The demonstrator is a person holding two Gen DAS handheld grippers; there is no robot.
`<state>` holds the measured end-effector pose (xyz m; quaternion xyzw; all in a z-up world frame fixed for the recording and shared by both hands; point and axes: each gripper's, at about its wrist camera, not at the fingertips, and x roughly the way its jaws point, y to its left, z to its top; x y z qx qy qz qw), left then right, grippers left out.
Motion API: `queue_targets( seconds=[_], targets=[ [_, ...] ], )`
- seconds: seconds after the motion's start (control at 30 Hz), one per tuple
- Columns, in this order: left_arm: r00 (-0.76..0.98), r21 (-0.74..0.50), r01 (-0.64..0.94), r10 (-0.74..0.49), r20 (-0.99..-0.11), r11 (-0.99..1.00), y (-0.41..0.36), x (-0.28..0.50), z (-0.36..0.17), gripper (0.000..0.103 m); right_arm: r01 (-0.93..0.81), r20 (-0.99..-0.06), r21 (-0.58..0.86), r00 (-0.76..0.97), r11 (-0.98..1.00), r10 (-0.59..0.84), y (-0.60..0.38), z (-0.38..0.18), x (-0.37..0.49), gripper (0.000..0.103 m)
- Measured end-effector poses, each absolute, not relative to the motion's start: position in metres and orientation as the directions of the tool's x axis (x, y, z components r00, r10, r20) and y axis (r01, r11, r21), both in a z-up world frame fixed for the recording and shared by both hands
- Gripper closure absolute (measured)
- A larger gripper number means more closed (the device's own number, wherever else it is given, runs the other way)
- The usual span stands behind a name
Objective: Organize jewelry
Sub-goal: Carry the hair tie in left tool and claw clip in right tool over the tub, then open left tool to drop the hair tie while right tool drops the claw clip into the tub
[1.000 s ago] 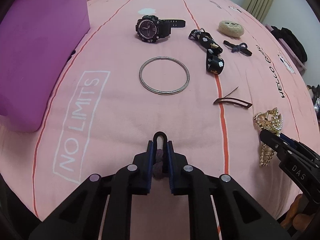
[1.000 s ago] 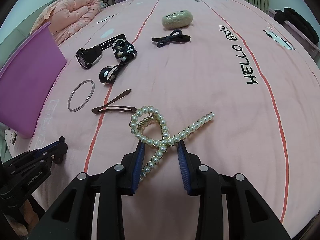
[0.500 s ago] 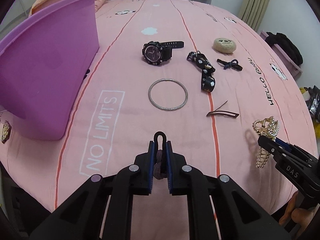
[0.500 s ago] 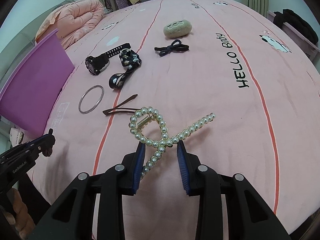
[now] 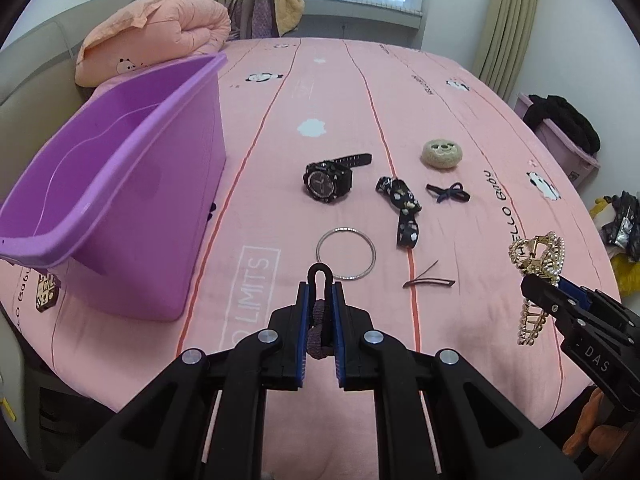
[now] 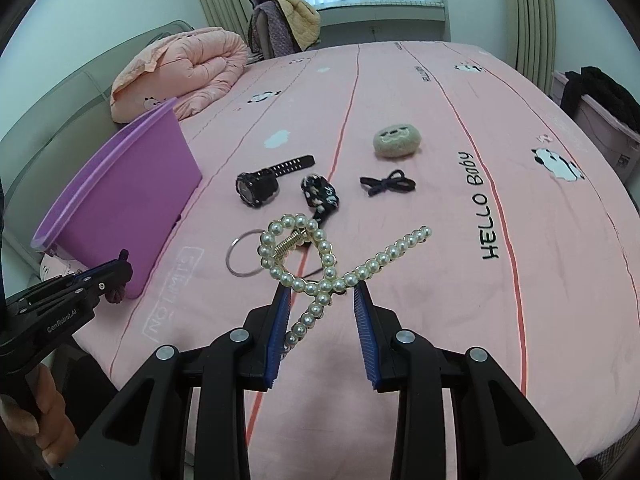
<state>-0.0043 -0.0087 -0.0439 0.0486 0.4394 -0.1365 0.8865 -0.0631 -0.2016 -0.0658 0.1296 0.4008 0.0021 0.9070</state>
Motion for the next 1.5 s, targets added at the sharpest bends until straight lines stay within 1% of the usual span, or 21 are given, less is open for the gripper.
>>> queue_targets(
  seconds=[0.13, 0.27, 0.47, 0.6, 0.73, 0.87, 0.97, 1.1, 1.27, 1.33, 1.37, 1.4, 1.43, 1.47, 1.5],
  targets=[
    [0.614, -0.044, 0.269, -0.207, -0.762, 0.962, 0.007, 0.002, -0.017, 0.092, 0.044, -0.692, 0.241, 0.709, 0.969, 0.14, -0.185, -0.04, -0.05, 0.071],
    [0.656, -0.048, 0.239, -0.197, -0.729, 0.97, 0.035, 0.014, 0.008, 0.092, -0.047, -0.647, 0.249, 0.735, 0.967, 0.203, -0.156, -0.011, -0.024, 0.071],
    [0.706, -0.018, 0.12, -0.098, -0.701, 0.993, 0.099, 0.047, 0.033, 0.092, -0.194, -0.595, 0.264, 0.738, 0.945, 0.318, -0.099, 0.025, 0.03, 0.071],
    [0.712, 0.01, 0.028, -0.013, -0.702, 1.0, 0.145, 0.076, 0.042, 0.092, -0.285, -0.584, 0.275, 0.709, 0.918, 0.395, -0.054, 0.04, 0.069, 0.071],
    [0.697, 0.039, -0.041, 0.057, -0.715, 0.998, 0.179, 0.1, 0.041, 0.092, -0.349, -0.596, 0.29, 0.663, 0.891, 0.453, -0.006, 0.047, 0.108, 0.071],
    [0.644, 0.04, -0.098, 0.094, -0.759, 0.994, 0.207, 0.122, 0.024, 0.092, -0.386, -0.621, 0.31, 0.609, 0.869, 0.493, 0.034, 0.047, 0.144, 0.071],
    [0.593, 0.021, -0.131, 0.095, -0.8, 0.991, 0.225, 0.136, 0.01, 0.092, -0.395, -0.657, 0.305, 0.571, 0.866, 0.492, 0.061, 0.041, 0.167, 0.071],
    [0.551, 0.018, -0.155, 0.102, -0.828, 0.988, 0.237, 0.146, -0.002, 0.091, -0.387, -0.705, 0.296, 0.528, 0.873, 0.473, 0.083, 0.03, 0.19, 0.071],
    [0.511, 0.022, -0.174, 0.109, -0.853, 0.985, 0.241, 0.151, -0.013, 0.087, -0.356, -0.756, 0.268, 0.499, 0.895, 0.425, 0.092, 0.017, 0.206, 0.071],
    [0.502, 0.019, -0.18, 0.109, -0.858, 0.984, 0.242, 0.151, -0.015, 0.083, -0.337, -0.781, 0.227, 0.498, 0.914, 0.377, 0.097, 0.014, 0.21, 0.071],
    [0.501, 0.019, -0.183, 0.11, -0.858, 0.983, 0.243, 0.152, -0.016, 0.078, -0.339, -0.79, 0.202, 0.499, 0.919, 0.357, 0.099, 0.013, 0.211, 0.071],
    [0.5, 0.023, -0.186, 0.115, -0.859, 0.982, 0.243, 0.152, -0.016, 0.063, -0.343, -0.787, 0.195, 0.504, 0.919, 0.355, 0.099, 0.014, 0.21, 0.062],
    [0.505, 0.027, -0.189, 0.121, -0.855, 0.982, 0.244, 0.152, -0.015, 0.045, -0.342, -0.779, 0.193, 0.517, 0.92, 0.356, 0.098, 0.016, 0.209, 0.057],
    [0.512, 0.035, -0.192, 0.13, -0.849, 0.981, 0.243, 0.151, -0.014, 0.037, -0.338, -0.772, 0.191, 0.529, 0.922, 0.354, 0.095, 0.017, 0.207, 0.049],
    [0.526, 0.041, -0.195, 0.14, -0.839, 0.98, 0.243, 0.149, -0.012, 0.032, -0.332, -0.765, 0.187, 0.541, 0.925, 0.349, 0.094, 0.02, 0.207, 0.049]
  ],
)
